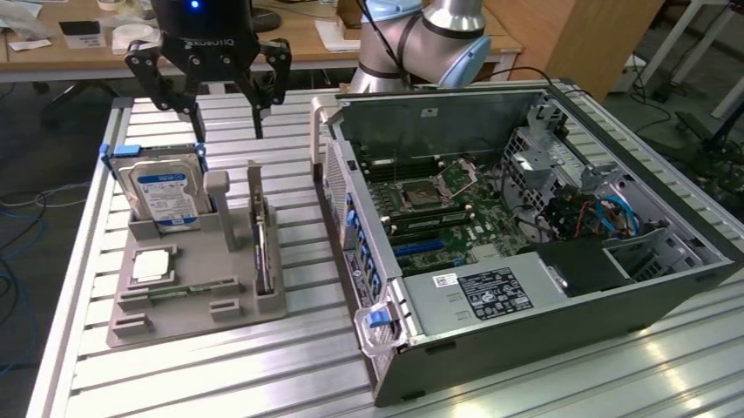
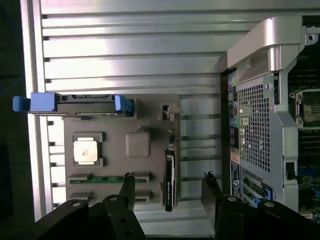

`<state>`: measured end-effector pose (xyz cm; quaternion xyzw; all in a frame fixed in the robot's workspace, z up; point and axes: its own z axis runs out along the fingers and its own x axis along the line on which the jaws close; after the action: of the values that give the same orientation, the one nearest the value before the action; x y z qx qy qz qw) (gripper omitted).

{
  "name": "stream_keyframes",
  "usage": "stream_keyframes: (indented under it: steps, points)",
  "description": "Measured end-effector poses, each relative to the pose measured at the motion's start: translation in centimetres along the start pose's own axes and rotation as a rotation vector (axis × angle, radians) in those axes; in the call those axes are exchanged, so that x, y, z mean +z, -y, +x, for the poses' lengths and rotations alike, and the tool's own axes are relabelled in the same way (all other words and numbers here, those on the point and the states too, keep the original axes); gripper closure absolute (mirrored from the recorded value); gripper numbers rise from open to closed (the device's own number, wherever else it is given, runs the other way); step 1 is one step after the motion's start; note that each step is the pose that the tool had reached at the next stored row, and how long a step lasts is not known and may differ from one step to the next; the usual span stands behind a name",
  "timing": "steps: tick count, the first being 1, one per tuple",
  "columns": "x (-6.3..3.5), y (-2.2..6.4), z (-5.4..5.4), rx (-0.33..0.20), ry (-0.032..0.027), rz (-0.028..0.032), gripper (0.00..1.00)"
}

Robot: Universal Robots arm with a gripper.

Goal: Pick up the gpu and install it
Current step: 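Pick up the gpu and move the gpu toward the slot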

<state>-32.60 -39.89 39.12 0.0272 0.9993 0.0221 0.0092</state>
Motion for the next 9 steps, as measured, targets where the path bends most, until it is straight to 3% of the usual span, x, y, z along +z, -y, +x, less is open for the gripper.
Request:
stream_keyframes:
  steps: [3,9]
  points:
    - [0.05,0.01,0.0,-0.008,-0.0052,0.0005,0.35]
    - [0.09,0.01,-0.01,-0.008,-0.0054,0.0006,0.35]
